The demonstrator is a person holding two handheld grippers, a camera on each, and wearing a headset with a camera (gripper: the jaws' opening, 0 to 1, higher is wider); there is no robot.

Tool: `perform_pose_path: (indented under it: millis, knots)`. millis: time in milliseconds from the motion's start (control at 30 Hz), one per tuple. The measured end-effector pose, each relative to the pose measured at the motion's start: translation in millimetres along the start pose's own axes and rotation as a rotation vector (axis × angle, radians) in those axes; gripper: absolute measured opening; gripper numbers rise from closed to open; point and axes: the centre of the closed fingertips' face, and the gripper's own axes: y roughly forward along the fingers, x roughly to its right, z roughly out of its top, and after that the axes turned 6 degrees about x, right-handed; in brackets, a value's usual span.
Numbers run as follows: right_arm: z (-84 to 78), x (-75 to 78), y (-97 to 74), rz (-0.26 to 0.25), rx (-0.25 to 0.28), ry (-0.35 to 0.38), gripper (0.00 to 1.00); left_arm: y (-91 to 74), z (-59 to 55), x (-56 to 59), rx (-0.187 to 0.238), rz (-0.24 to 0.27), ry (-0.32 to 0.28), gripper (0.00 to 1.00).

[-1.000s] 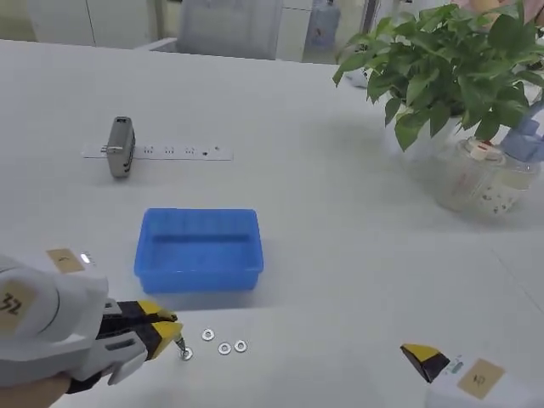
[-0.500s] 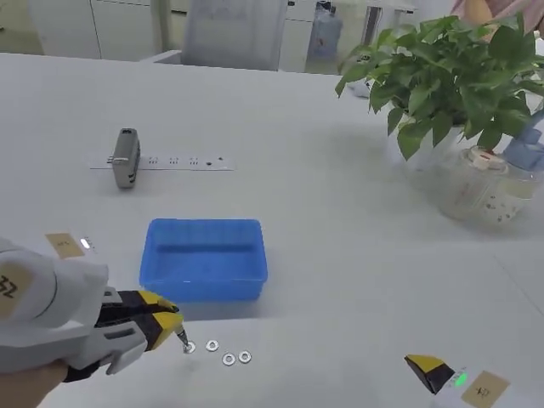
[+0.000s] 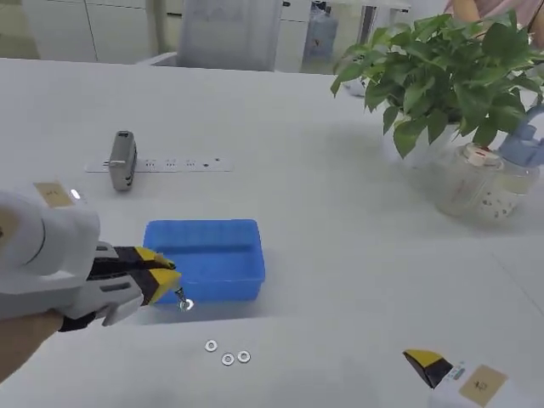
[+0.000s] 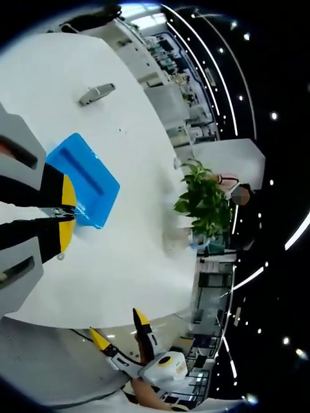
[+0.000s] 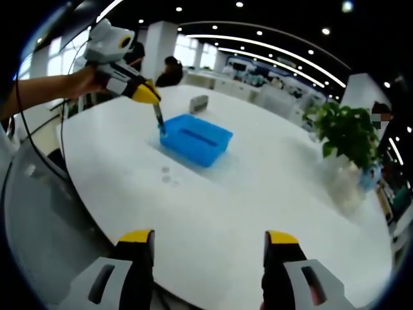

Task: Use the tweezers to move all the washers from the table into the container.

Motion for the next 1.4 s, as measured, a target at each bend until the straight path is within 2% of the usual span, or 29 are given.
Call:
perform_pose_path:
  millis: [300, 533, 733, 933, 1400]
  knots:
    - [-0.1, 0.6, -0.3, -0.004, -0.003, 0.001, 0.67, 6.0, 11.0, -19.7, 0.023, 0.025, 0.006, 0.0]
    - [-0.7, -0.1, 0.3, 0.0, -0.006, 0.0, 0.67, 15.9, 11.3, -31.3, 0.029, 0.034, 0.002, 0.0]
    - [-1.0, -1.9, 0.9, 0.005, -0.01, -0.009, 0.67, 30.5, 0.9, -40.8, 0.009, 0.04, -0.014, 0.0]
    - [-1.9, -1.2, 1.2, 0.002, -0.014, -0.008, 0.66, 41.3, -13.9, -43.7, -0.03, 0.032, -0.011, 0.0]
    - [-1.2, -3.3, 1.1, 0.011, -0.014, 0.002, 0.67, 51.1, -37.0, -48.5, -0.081, 0.021, -0.031, 0.0]
